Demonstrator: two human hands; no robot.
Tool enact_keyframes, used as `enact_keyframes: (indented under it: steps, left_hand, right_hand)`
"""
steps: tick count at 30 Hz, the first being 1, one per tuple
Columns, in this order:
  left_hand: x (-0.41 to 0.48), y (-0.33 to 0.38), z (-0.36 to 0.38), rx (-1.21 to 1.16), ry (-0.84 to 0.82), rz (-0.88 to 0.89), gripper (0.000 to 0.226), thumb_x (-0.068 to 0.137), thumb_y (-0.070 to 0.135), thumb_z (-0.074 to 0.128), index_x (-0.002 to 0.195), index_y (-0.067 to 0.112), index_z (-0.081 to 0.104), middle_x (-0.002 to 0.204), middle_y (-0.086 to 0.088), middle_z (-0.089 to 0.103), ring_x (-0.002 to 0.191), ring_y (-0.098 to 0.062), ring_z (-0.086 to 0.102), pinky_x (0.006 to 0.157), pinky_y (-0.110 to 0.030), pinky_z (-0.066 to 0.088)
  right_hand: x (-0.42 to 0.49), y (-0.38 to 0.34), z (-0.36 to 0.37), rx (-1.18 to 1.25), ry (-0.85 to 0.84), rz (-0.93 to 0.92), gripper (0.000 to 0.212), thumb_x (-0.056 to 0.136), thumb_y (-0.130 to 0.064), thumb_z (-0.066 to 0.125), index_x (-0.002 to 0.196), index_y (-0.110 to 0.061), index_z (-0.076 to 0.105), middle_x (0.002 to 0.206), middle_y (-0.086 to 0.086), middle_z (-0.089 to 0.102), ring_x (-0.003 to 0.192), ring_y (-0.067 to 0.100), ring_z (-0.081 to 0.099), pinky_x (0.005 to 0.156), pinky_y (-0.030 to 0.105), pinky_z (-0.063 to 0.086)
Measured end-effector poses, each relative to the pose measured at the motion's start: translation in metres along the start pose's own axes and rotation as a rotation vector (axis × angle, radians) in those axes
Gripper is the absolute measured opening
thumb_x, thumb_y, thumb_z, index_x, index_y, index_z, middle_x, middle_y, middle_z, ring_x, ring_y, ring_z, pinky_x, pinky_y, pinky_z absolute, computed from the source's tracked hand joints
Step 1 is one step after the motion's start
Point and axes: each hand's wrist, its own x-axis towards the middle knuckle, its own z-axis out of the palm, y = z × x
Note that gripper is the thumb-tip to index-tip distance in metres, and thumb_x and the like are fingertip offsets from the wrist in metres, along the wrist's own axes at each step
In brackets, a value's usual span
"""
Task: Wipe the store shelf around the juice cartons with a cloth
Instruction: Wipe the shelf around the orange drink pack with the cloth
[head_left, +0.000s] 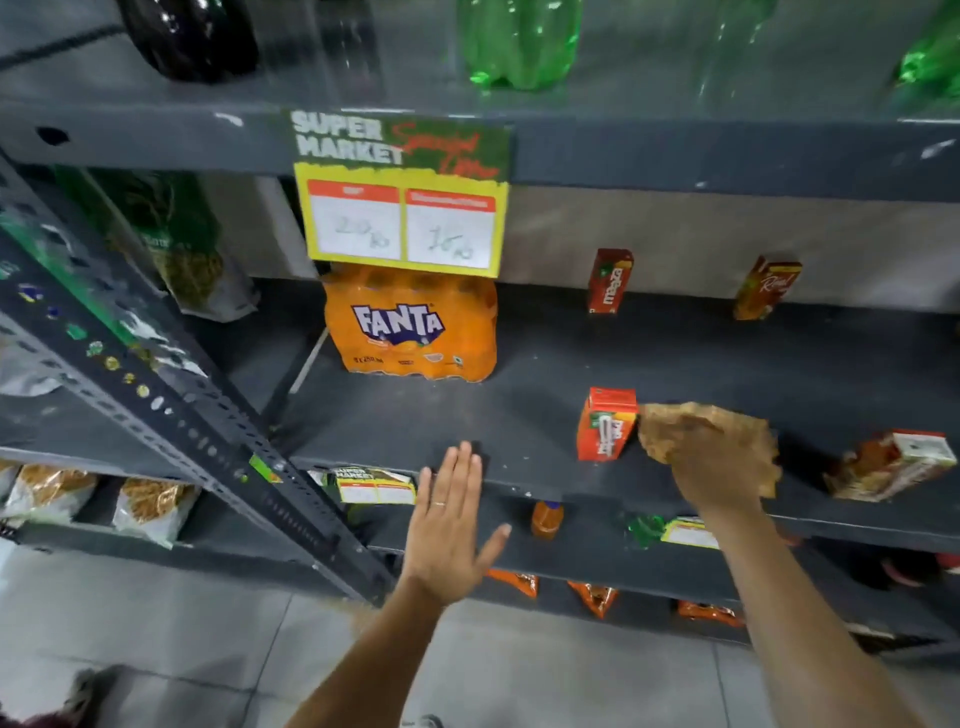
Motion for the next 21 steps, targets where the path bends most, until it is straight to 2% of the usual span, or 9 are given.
enact_keyframes:
  steps: [3,6,8,10,12,14,17,18,21]
  left_hand:
    - [-0.001,-0.004,0.001,-0.024,0.026,0.046,0.082,0.095,0.061,0.025,0.152,0.004,0.007,0.161,-0.014,0.004,0.148,-0.027,0.002,0.117,-0.049,0.007]
    - [-0.008,-0.03,-0.006,-0.035,0.031,0.147,0.079,0.097,0.058,0.023,0.152,0.003,0.009,0.161,-0.013,0.004,0.149,-0.026,0.002,0.116,-0.048,0.011]
    - [-0.017,-0.065,-0.009,-0.008,0.051,0.132,0.078,0.097,0.055,0.026,0.151,0.002,0.011,0.161,-0.015,0.006,0.148,-0.027,0.004,0.116,-0.047,0.011]
    - [-0.021,-0.101,-0.013,0.017,0.08,0.056,0.08,0.095,0.056,0.027,0.151,0.001,0.011,0.161,-0.017,0.007,0.148,-0.028,0.005,0.117,-0.047,0.01]
    - [-0.023,-0.128,-0.015,0.031,0.066,0.034,0.08,0.096,0.056,0.024,0.151,0.0,0.011,0.16,-0.017,0.007,0.148,-0.028,0.005,0.117,-0.047,0.01]
    - [-0.021,-0.145,-0.016,0.069,0.032,0.073,0.079,0.097,0.058,0.018,0.151,0.001,0.013,0.161,-0.016,0.006,0.148,-0.027,0.006,0.117,-0.046,0.012]
    - [-0.018,-0.152,-0.014,0.089,0.022,0.123,0.079,0.096,0.058,0.017,0.151,0.001,0.013,0.161,-0.015,0.007,0.148,-0.026,0.007,0.117,-0.046,0.011]
    - [-0.018,-0.149,-0.013,0.08,0.026,0.117,0.079,0.096,0.058,0.019,0.151,0.001,0.012,0.161,-0.016,0.007,0.148,-0.027,0.007,0.117,-0.045,0.01]
    - [-0.018,-0.144,-0.012,0.06,0.046,0.092,0.08,0.096,0.057,0.024,0.152,0.002,0.009,0.161,-0.015,0.007,0.148,-0.027,0.007,0.117,-0.046,0.011]
  right_hand:
    - [-0.054,0.002,0.007,-0.063,-0.048,0.115,0.031,0.094,-0.01,0.042,0.114,-0.01,0.066,0.115,0.01,0.068,0.107,0.029,0.061,0.089,0.035,0.045]
    - [-0.094,-0.003,-0.007,-0.073,-0.159,0.085,0.036,0.091,-0.014,0.042,0.117,-0.023,0.065,0.115,0.005,0.069,0.105,0.028,0.063,0.085,0.036,0.049]
    - [-0.109,-0.02,-0.028,0.076,-0.315,0.0,0.037,0.087,-0.012,0.046,0.11,-0.03,0.069,0.106,-0.001,0.072,0.099,0.023,0.065,0.081,0.034,0.05]
    - [-0.109,-0.055,-0.053,0.277,-0.411,-0.104,0.036,0.084,-0.012,0.052,0.106,-0.033,0.072,0.101,-0.009,0.072,0.098,0.015,0.065,0.084,0.031,0.05]
    - [-0.096,-0.102,-0.065,0.398,-0.376,-0.234,0.032,0.086,-0.019,0.052,0.107,-0.034,0.071,0.099,-0.012,0.071,0.099,0.014,0.065,0.089,0.035,0.051]
    - [-0.069,-0.153,-0.061,0.418,-0.24,-0.332,0.029,0.089,-0.023,0.049,0.109,-0.032,0.069,0.104,-0.005,0.072,0.1,0.022,0.066,0.085,0.039,0.053]
    - [-0.036,-0.203,-0.041,0.209,0.006,-0.416,0.037,0.09,-0.01,0.046,0.119,-0.024,0.064,0.118,0.006,0.066,0.101,0.032,0.064,0.08,0.039,0.052]
    - [-0.028,-0.211,-0.031,0.125,0.017,-0.408,0.035,0.092,-0.008,0.044,0.119,-0.019,0.063,0.119,0.008,0.066,0.102,0.032,0.064,0.079,0.038,0.051]
    - [-0.024,-0.211,0.001,-0.057,-0.131,-0.364,0.035,0.095,-0.004,0.04,0.123,-0.011,0.06,0.121,0.012,0.066,0.105,0.03,0.064,0.08,0.038,0.051]
